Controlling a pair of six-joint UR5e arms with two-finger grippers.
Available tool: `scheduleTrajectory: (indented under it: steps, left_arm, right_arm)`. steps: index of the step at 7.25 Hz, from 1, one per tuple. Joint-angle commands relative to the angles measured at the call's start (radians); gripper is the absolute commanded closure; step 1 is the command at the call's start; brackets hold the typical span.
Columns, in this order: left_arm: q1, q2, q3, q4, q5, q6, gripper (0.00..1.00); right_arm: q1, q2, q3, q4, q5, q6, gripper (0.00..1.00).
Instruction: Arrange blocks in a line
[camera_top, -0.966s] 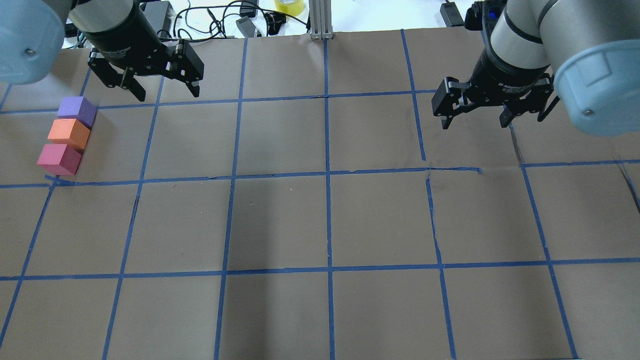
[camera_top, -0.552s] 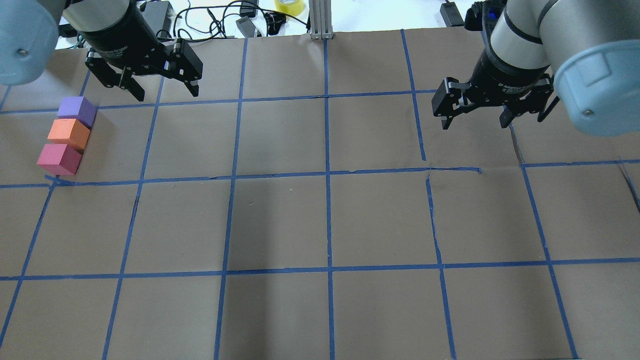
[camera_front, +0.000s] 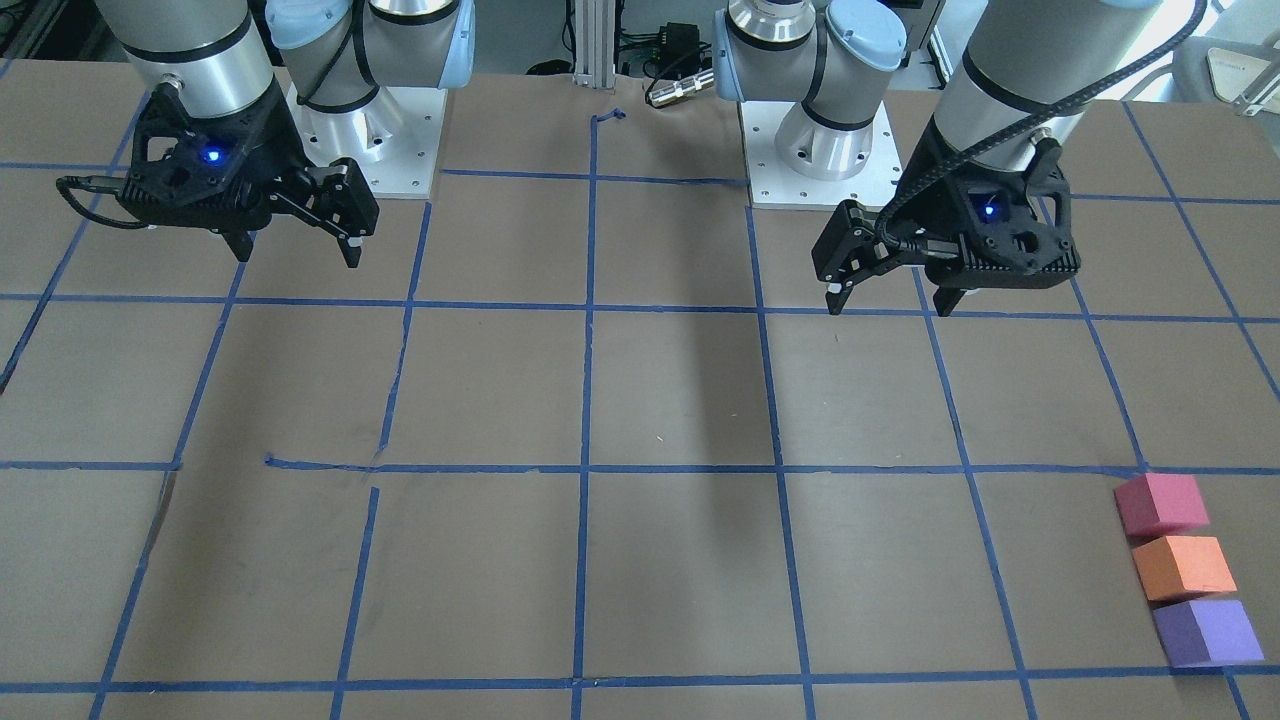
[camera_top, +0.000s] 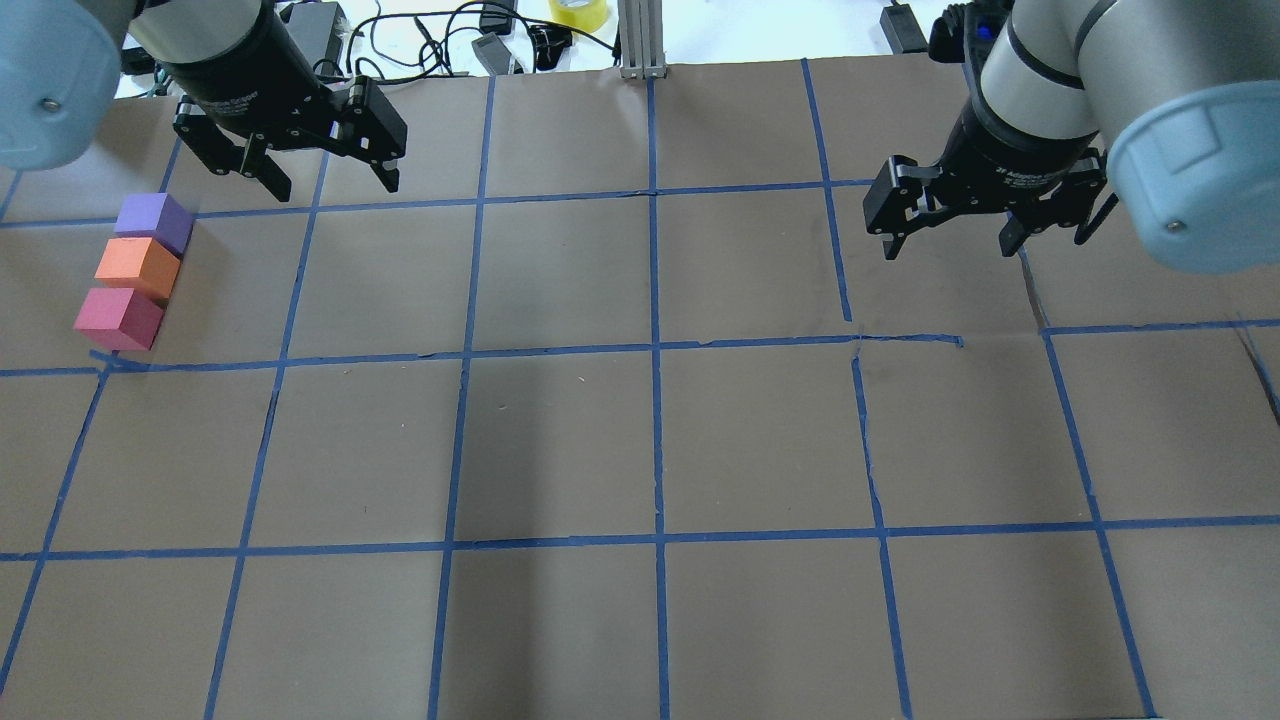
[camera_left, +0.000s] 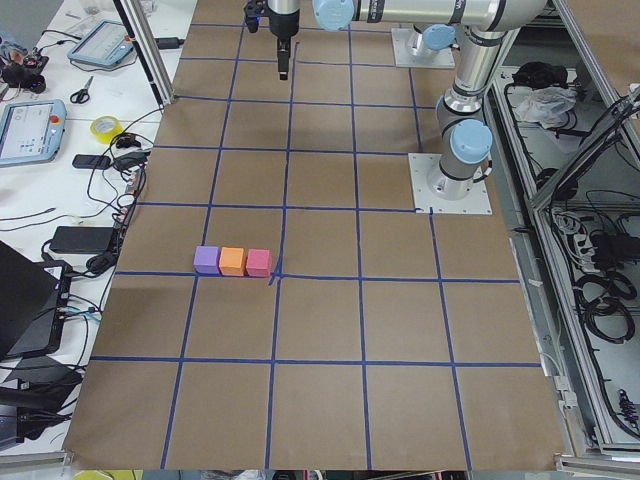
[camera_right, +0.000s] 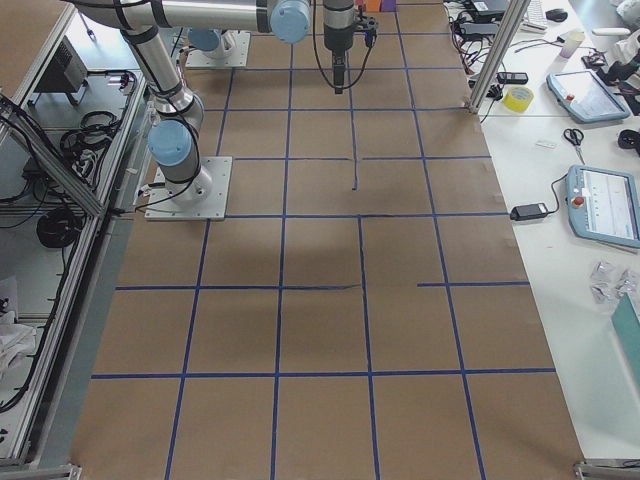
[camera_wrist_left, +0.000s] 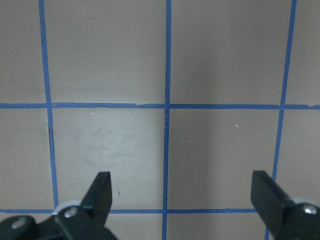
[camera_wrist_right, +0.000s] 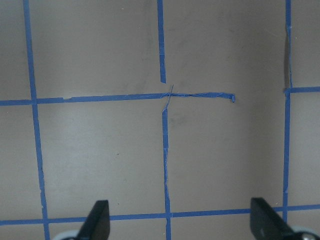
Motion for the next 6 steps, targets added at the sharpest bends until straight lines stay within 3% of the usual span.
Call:
scheduleTrajectory:
  steps: [1, 6]
  left_arm:
    - [0.001, 0.001, 0.0, 0.0, 0.0, 0.0, 0.0]
    - [0.003, 0.019, -0.02, 0.002, 0.0, 0.006, 0.0]
  right_arm:
    - [0.0, 0.0, 0.0, 0.0, 0.0, 0.0, 0.0]
    - [0.0, 0.001, 0.0, 0.0, 0.0, 0.0, 0.0]
